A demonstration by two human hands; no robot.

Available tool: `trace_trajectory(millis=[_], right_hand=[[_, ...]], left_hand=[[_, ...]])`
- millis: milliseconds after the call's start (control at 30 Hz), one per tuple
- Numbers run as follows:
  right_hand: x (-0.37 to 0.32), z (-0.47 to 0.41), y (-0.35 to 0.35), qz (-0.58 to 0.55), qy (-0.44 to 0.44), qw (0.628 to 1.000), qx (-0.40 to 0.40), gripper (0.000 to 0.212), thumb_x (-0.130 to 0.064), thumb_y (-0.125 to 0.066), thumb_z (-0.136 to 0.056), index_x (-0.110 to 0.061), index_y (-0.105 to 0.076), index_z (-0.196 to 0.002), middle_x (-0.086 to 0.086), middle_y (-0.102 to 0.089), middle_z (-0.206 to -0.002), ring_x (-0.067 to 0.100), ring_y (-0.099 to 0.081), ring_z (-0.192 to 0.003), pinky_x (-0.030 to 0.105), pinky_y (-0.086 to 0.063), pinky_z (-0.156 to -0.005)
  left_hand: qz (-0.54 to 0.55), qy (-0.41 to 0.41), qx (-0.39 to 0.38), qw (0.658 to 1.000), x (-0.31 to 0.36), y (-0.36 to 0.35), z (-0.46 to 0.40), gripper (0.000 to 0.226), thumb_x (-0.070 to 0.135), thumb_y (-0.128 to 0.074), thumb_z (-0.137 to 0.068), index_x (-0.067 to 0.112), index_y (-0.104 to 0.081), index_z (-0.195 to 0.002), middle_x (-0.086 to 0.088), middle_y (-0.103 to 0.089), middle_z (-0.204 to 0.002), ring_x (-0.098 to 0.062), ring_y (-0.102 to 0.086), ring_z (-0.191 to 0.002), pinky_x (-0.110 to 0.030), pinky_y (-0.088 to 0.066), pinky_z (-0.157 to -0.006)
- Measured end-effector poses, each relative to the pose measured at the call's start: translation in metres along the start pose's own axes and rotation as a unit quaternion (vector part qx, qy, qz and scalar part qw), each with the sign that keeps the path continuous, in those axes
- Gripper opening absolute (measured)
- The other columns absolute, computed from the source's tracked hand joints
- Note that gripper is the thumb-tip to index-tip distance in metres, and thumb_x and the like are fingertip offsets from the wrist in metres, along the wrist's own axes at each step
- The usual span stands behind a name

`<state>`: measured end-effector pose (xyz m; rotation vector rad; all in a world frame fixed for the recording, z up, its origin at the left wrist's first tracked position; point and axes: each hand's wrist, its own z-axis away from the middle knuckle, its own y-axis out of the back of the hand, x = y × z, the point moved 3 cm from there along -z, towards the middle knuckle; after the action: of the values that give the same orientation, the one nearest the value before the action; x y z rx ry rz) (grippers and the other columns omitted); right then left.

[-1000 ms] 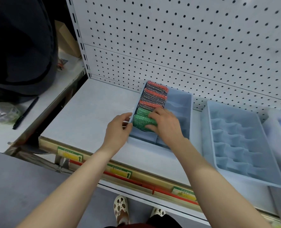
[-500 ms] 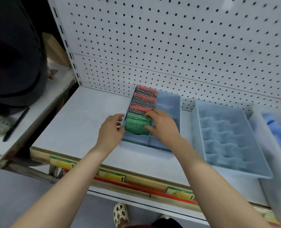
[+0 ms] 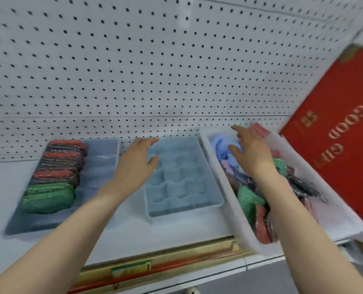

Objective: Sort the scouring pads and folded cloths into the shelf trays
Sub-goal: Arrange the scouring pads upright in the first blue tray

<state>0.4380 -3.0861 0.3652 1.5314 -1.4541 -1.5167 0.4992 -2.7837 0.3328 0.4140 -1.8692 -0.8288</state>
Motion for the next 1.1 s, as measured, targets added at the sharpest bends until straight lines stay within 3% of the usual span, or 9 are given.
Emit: trace_trajectory(millis=[167, 300, 400, 533, 667, 733, 833, 967, 1100], right_hand=[[0.114, -0.009, 0.016, 0.203, -0.123, 0.952, -0.195, 0.085, -0.060, -0.061, -0.086, -0.027, -0.021, -0.153, 0.013, -0.036, -0.152, 0.037, -0.045, -0.131, 0.045, -0.045, -0.099], [0.144, 0.001, 0.000, 0.138, -0.086, 0.938, -0.305, 0.058, -0.051, -0.062, -0.089, -0.023, -0.048, -0.138, 0.010, -0.059, -0.135, 0.029, -0.057, -0.118, 0.033, -0.048, -0.088], [0.149, 0.005, -0.001, 0.070, -0.079, 0.952, -0.288, 0.040, -0.042, -0.065, -0.088, -0.026, -0.056, -0.125, 0.010, -0.057, -0.128, 0.030, -0.059, -0.109, 0.033, -0.047, -0.081], [0.150, 0.010, 0.002, 0.036, -0.071, 0.962, -0.261, 0.064, -0.034, -0.069, -0.087, -0.025, -0.043, -0.145, 0.011, -0.044, -0.146, 0.032, -0.052, -0.125, 0.034, -0.044, -0.097], [0.156, 0.006, 0.009, 0.005, -0.081, 0.961, -0.265, 0.042, -0.030, -0.073, -0.087, -0.021, -0.061, -0.126, 0.004, -0.064, -0.125, 0.025, -0.060, -0.108, 0.027, -0.040, -0.076], [0.158, 0.000, 0.018, 0.006, -0.087, 0.967, -0.240, 0.039, -0.033, -0.072, -0.087, -0.022, -0.061, -0.123, 0.003, -0.064, -0.124, 0.025, -0.060, -0.108, 0.027, -0.041, -0.076], [0.164, -0.012, 0.031, 0.013, -0.100, 0.977, -0.189, 0.045, -0.035, -0.067, -0.091, -0.022, -0.055, -0.132, 0.004, -0.059, -0.137, 0.026, -0.057, -0.118, 0.033, -0.045, -0.090], [0.173, -0.021, 0.038, -0.007, -0.137, 0.977, -0.163, 0.041, -0.036, -0.063, -0.093, -0.021, -0.054, -0.130, 0.007, -0.064, -0.125, 0.024, -0.060, -0.097, 0.030, -0.044, -0.075], [0.173, -0.029, 0.046, -0.102, -0.158, 0.978, -0.093, 0.033, -0.037, -0.060, -0.095, -0.023, -0.055, -0.124, -0.004, -0.061, -0.116, 0.019, -0.061, -0.080, 0.032, -0.049, -0.071]], left_hand=[[-0.042, -0.106, -0.085, 0.990, 0.097, -0.102, -0.059, 0.063, 0.026, -0.071, -0.083, 0.015, -0.047, -0.141, -0.011, -0.050, -0.136, -0.029, -0.050, -0.122, -0.031, -0.033, -0.101], [-0.075, -0.122, -0.169, 0.975, 0.145, -0.181, -0.095, 0.073, 0.032, -0.069, -0.086, 0.018, -0.035, -0.149, -0.013, -0.042, -0.145, -0.033, -0.046, -0.127, -0.037, -0.037, -0.103], [-0.078, -0.102, -0.212, 0.969, 0.160, -0.224, -0.117, 0.077, 0.034, -0.065, -0.089, 0.018, -0.025, -0.152, -0.016, -0.041, -0.146, -0.034, -0.047, -0.127, -0.039, -0.040, -0.102], [-0.028, -0.046, -0.219, 0.974, 0.169, -0.260, -0.144, 0.081, 0.030, -0.068, -0.087, 0.017, -0.021, -0.152, -0.018, -0.045, -0.140, -0.035, -0.047, -0.126, -0.043, -0.042, -0.100], [0.002, -0.040, -0.243, 0.969, 0.171, -0.285, -0.164, 0.084, 0.013, -0.069, -0.085, 0.019, -0.021, -0.154, -0.017, -0.041, -0.146, -0.033, -0.048, -0.128, -0.034, -0.041, -0.103], [-0.008, -0.063, -0.264, 0.962, 0.166, -0.297, -0.168, 0.076, 0.004, -0.067, -0.086, 0.021, -0.031, -0.151, -0.015, -0.037, -0.150, -0.031, -0.047, -0.129, -0.026, -0.037, -0.105], [-0.032, -0.089, -0.272, 0.958, 0.154, -0.309, -0.171, 0.051, 0.008, -0.070, -0.085, 0.014, -0.056, -0.134, -0.011, -0.049, -0.141, -0.027, -0.051, -0.124, -0.008, -0.034, -0.086], [-0.092, -0.132, -0.218, 0.963, 0.155, -0.300, -0.176, 0.045, 0.029, -0.073, -0.084, 0.014, -0.063, -0.125, -0.013, -0.051, -0.134, -0.032, -0.051, -0.118, -0.032, -0.039, -0.098], [0.023, -0.094, -0.122, 0.988, 0.164, -0.268, -0.174, 0.032, 0.037, -0.064, -0.089, 0.006, -0.062, -0.099, -0.010, -0.057, -0.102, -0.024, -0.054, -0.093, -0.033, -0.041, -0.076]])
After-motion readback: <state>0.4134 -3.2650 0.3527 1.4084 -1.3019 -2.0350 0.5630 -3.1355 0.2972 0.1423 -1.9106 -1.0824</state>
